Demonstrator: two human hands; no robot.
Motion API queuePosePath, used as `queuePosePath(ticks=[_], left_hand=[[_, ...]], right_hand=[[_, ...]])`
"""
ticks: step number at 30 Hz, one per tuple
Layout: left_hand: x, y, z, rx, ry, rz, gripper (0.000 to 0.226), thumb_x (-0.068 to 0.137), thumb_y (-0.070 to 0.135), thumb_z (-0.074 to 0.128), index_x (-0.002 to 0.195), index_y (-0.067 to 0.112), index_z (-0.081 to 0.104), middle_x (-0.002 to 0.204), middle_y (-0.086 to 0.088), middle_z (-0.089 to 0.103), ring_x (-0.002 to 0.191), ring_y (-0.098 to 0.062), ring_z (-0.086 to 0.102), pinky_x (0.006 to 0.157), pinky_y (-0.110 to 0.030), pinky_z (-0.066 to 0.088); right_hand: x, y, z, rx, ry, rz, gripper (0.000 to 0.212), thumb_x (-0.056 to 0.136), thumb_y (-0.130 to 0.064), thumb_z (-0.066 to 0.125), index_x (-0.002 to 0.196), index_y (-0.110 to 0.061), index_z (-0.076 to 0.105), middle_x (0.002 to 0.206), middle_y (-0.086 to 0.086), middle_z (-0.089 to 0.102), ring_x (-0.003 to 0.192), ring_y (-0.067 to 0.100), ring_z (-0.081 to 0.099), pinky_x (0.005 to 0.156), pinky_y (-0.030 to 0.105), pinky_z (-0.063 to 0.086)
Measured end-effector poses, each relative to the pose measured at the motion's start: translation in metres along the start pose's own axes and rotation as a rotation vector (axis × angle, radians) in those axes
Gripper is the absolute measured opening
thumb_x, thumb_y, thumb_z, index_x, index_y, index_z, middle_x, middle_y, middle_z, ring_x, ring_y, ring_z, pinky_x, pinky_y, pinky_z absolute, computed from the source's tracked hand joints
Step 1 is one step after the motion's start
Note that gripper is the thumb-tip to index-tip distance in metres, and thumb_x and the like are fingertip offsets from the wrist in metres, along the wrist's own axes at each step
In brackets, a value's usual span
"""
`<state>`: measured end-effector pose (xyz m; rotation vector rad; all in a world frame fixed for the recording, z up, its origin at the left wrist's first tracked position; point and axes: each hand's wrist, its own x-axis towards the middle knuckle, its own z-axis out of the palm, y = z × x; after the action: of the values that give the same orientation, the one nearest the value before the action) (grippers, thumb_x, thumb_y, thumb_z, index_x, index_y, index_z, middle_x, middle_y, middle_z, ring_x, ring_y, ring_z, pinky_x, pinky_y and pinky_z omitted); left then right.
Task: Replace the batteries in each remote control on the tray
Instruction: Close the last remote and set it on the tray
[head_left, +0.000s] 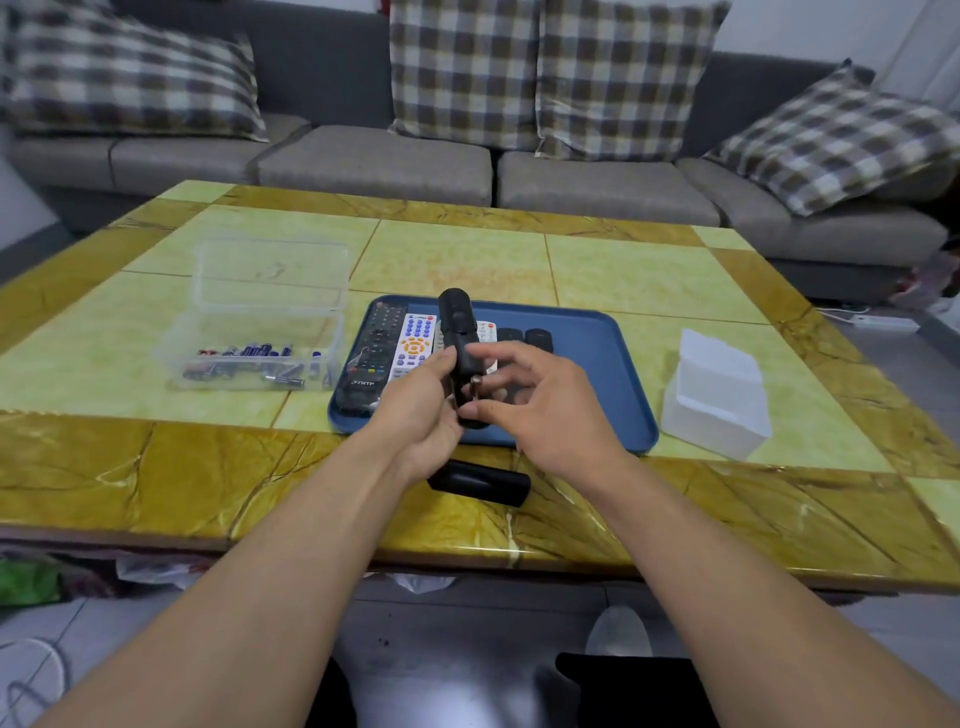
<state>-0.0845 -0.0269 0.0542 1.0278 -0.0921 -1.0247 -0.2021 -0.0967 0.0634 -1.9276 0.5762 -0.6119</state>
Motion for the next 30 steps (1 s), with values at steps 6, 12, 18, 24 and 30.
queuePosePath(ticks=[6,12,18,24,30], left_hand=[[0.0,0.001,-0.002,0.011,-0.01,0.02,0.034,0.108,0.017,0.042,0.133,-0.001,0.057,0.111,-0.02,0.068,0.102,-0.031,0.064,0.085,-0.043,0.06],[0.0,0.0,-0.004,0.029,-0.057,0.032,0.03,0.107,0.02,0.045,0.122,0.004,0.066,0.106,-0.015,0.07,0.093,-0.025,0.069,0.093,-0.047,0.058],[-0.001,0.002,-0.003,0.065,-0.056,0.011,0.038,0.107,0.026,0.043,0.132,0.002,0.059,0.124,-0.019,0.069,0.105,-0.032,0.068,0.092,-0.043,0.056],[-0.002,0.001,-0.002,0.072,-0.082,-0.009,0.037,0.108,0.025,0.042,0.128,0.002,0.063,0.112,-0.016,0.072,0.103,-0.029,0.067,0.083,-0.035,0.054],[-0.008,0.0,0.004,0.019,-0.16,-0.025,0.034,0.109,0.022,0.039,0.124,0.001,0.06,0.096,-0.015,0.076,0.092,-0.03,0.073,0.075,-0.039,0.063]], right_hand=[[-0.002,-0.002,-0.003,0.053,0.068,-0.009,0.012,0.089,-0.023,0.074,0.098,-0.019,0.065,0.088,-0.005,0.076,0.058,0.011,0.065,0.047,0.016,0.045],[0.001,-0.006,-0.007,0.042,-0.012,-0.025,0.026,0.102,-0.019,0.054,0.123,-0.025,0.068,0.098,-0.008,0.073,0.082,-0.004,0.068,0.076,0.016,0.054],[0.004,0.006,-0.008,-0.08,0.08,-0.011,0.018,0.08,-0.027,0.083,0.088,-0.027,0.066,0.07,-0.01,0.064,0.066,0.01,0.061,0.074,0.039,0.055],[0.004,0.004,-0.01,-0.107,0.011,-0.035,0.022,0.08,-0.023,0.083,0.1,-0.031,0.078,0.09,-0.006,0.071,0.085,0.024,0.068,0.085,0.044,0.055],[0.003,0.002,-0.009,0.046,0.095,-0.042,0.022,0.081,-0.011,0.081,0.1,-0.021,0.076,0.084,-0.004,0.074,0.077,0.015,0.072,0.072,0.026,0.06]])
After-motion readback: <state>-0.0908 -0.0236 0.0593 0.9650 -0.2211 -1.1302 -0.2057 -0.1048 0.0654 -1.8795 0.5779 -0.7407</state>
